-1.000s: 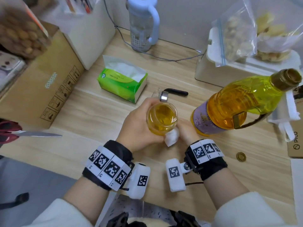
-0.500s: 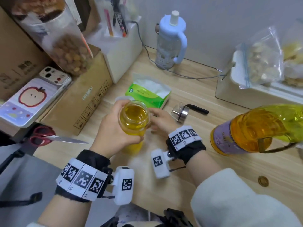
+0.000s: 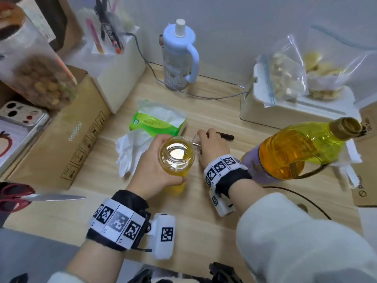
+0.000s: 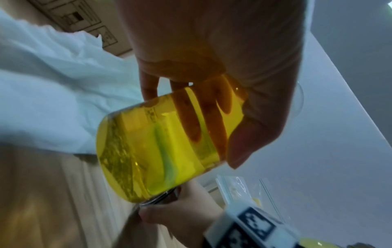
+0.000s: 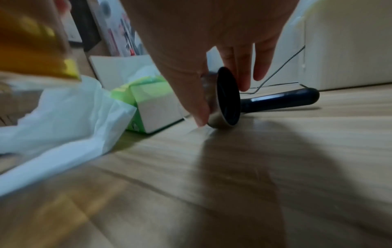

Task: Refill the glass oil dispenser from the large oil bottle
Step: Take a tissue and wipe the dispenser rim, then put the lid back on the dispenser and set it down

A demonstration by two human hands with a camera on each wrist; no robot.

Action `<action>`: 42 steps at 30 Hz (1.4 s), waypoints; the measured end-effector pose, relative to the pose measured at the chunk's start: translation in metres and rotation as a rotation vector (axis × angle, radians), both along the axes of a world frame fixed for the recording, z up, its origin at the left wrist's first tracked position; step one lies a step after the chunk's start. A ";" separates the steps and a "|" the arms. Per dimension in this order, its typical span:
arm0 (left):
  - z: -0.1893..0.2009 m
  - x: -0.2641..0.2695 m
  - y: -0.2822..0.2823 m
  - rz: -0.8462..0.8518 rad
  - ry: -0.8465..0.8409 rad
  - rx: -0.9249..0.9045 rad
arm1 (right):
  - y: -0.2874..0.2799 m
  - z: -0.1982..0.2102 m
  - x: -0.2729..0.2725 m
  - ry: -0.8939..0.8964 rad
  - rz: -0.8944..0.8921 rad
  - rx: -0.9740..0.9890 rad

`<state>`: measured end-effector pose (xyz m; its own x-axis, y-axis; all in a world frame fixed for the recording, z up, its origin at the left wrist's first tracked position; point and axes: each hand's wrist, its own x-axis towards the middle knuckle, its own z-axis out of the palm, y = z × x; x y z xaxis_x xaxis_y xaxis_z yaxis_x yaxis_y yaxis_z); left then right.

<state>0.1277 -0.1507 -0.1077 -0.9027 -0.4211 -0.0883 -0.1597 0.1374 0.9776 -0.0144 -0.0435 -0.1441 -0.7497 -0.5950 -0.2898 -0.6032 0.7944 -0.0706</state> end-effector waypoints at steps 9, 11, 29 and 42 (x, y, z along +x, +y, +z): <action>-0.006 -0.001 0.008 0.020 0.003 0.043 | 0.007 0.022 -0.006 -0.170 -0.341 -0.387; -0.002 -0.002 0.012 0.022 0.023 0.070 | 0.020 0.048 -0.004 -0.309 -0.561 -0.810; 0.058 -0.041 0.082 -0.130 0.314 0.207 | 0.092 0.146 0.046 -0.684 -0.133 -1.527; 0.066 -0.052 0.103 -0.176 0.356 0.260 | 0.107 0.145 0.048 -0.314 0.013 -1.398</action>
